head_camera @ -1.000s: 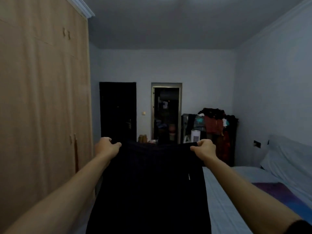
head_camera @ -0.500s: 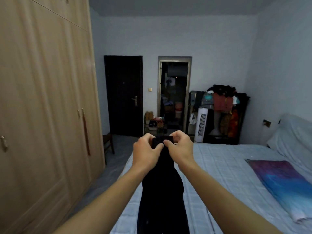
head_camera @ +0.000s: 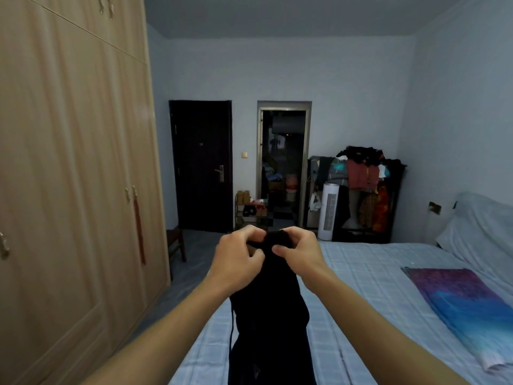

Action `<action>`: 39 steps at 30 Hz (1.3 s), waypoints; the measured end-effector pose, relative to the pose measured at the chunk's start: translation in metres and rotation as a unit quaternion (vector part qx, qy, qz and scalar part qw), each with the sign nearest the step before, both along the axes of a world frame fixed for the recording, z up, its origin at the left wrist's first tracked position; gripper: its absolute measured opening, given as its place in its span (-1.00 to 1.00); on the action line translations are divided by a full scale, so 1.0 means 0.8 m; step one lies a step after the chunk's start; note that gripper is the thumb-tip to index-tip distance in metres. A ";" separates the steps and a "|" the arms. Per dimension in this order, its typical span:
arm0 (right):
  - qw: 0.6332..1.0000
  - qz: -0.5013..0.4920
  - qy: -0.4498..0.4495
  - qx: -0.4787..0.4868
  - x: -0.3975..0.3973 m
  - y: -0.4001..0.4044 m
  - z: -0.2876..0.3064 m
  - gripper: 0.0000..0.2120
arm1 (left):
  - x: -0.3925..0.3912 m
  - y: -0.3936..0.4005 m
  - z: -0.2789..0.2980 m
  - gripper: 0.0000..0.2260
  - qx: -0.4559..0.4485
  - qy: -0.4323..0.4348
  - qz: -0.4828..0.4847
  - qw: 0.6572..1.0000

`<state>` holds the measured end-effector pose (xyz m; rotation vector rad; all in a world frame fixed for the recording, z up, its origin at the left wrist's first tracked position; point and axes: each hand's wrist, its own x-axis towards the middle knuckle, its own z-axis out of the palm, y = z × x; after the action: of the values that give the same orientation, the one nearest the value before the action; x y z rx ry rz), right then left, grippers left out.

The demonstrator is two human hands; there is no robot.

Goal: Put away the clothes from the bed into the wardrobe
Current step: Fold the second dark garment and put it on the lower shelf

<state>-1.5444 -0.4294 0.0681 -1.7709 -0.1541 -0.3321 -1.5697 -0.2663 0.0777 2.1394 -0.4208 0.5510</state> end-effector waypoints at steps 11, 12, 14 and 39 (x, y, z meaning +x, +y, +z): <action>0.988 0.103 -0.108 0.035 -0.015 -0.056 0.047 -0.76 | 0.027 0.063 0.008 -0.42 0.060 0.029 -0.059 0.996; 0.987 0.103 -0.113 0.040 -0.016 -0.060 0.051 -0.76 | 0.025 0.060 0.013 -0.53 0.032 0.024 -0.063 0.997; 0.986 0.103 -0.120 0.046 -0.016 -0.070 0.055 -0.77 | 0.018 0.053 0.026 -0.63 0.021 0.014 -0.067 0.997; 0.984 0.019 -0.157 -0.084 -0.020 -0.163 0.024 -0.74 | 0.015 -0.022 0.075 -0.54 0.134 0.007 -0.107 0.985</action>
<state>-1.5605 -0.5600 0.0875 -1.8700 -0.4515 -0.5843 -1.5581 -0.2836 0.1380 2.3143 -0.7428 0.3720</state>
